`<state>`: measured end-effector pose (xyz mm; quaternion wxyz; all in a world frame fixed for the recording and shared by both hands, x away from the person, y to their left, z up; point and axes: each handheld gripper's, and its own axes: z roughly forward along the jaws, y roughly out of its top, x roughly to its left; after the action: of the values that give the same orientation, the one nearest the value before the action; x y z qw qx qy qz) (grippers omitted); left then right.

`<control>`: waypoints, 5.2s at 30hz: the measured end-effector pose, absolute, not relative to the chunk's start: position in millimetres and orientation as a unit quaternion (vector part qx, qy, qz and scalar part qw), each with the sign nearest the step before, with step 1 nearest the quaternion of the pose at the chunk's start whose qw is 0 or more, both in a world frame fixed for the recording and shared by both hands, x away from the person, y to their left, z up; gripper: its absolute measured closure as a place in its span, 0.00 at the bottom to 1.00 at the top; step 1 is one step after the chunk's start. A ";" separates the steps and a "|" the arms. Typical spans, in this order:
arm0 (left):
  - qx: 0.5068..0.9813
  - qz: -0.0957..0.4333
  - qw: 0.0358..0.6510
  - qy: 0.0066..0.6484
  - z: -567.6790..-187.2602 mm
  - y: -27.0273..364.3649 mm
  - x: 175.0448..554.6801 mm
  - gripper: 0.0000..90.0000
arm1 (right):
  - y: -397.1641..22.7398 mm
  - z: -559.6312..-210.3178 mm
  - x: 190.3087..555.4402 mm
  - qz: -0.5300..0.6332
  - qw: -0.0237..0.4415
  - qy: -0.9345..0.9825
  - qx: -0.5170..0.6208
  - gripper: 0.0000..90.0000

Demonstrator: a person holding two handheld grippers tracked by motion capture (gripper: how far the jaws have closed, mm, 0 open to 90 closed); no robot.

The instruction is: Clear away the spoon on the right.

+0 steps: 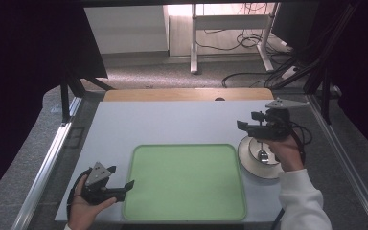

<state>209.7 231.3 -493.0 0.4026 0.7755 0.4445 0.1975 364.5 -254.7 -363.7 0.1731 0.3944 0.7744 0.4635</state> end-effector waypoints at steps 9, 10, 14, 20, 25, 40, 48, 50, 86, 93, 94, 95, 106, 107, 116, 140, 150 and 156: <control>0.778 0.197 0.398 0.445 -495.9 231.9 211.8 0.17 | -281.7 -376.9 384.9 0.443 0.183 0.763 0.435 0.34; 0.778 0.197 0.398 0.445 -496.0 232.0 211.8 0.17 | -284.9 -379.5 388.3 0.440 0.182 0.762 0.439 0.34; 0.777 0.197 0.398 0.446 -495.8 232.5 211.6 0.17 | -295.1 -390.1 400.5 0.424 0.182 0.760 0.458 0.35; 0.777 0.199 0.397 0.447 -495.8 232.3 211.0 0.17 | -305.4 -403.9 414.8 0.409 0.180 0.756 0.479 0.38; 0.777 0.200 0.396 0.446 -495.4 232.7 210.4 0.17 | -310.3 -412.6 423.0 0.404 0.175 0.753 0.489 0.40; 0.778 0.200 0.396 0.445 -495.9 233.1 209.9 0.17 | -315.1 -433.8 438.0 0.398 0.149 0.755 0.500 0.54; 0.777 0.197 0.397 0.447 -496.9 233.7 210.8 0.17 | -319.8 -439.3 441.1 0.406 0.113 0.756 0.501 0.70; 0.776 0.197 0.399 0.447 -496.7 234.0 210.7 0.17 | -319.6 -441.2 442.1 0.406 0.104 0.758 0.500 0.75; 0.776 0.199 0.396 0.448 -496.9 236.6 210.4 0.17 | -332.3 -402.4 417.0 0.475 0.134 0.743 0.452 1.00; 0.776 0.199 0.396 0.448 -497.1 236.0 210.6 0.17 | -329.8 -379.6 402.7 0.497 0.152 0.737 0.432 1.00; 0.776 0.199 0.396 0.448 -497.0 235.9 210.6 0.17 | -329.0 -377.4 401.1 0.500 0.154 0.736 0.429 1.00; 0.776 0.199 0.396 0.448 -496.9 235.7 210.6 0.17 | -328.5 -375.5 399.7 0.501 0.155 0.737 0.427 1.00; 0.776 0.200 0.397 0.448 -496.6 235.7 210.8 0.17 | -317.4 -359.1 385.4 0.520 0.154 0.737 0.403 1.00; 0.776 0.200 0.397 0.448 -496.6 235.7 210.8 0.17 | -316.3 -357.6 384.4 0.522 0.155 0.737 0.400 1.00; 0.776 0.199 0.396 0.449 -496.8 235.4 210.8 0.17 | -305.4 -352.0 377.1 0.526 0.148 0.744 0.385 1.00; 0.774 0.202 0.396 0.450 -496.0 237.5 210.1 0.18 | -253.3 -349.5 349.5 0.506 0.118 0.787 0.332 0.99; 0.775 0.202 0.397 0.449 -496.0 237.0 211.1 0.18 | -241.5 -358.1 338.9 0.488 0.103 0.803 0.325 0.99; 0.775 0.202 0.396 0.449 -496.3 236.0 211.4 0.18 | -236.2 -362.4 330.7 0.485 0.093 0.810 0.318 0.99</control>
<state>211.4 236.0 -496.3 0.3963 0.7751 0.4488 0.2018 330.7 -236.2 -362.4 0.0932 0.3182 0.8095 0.4845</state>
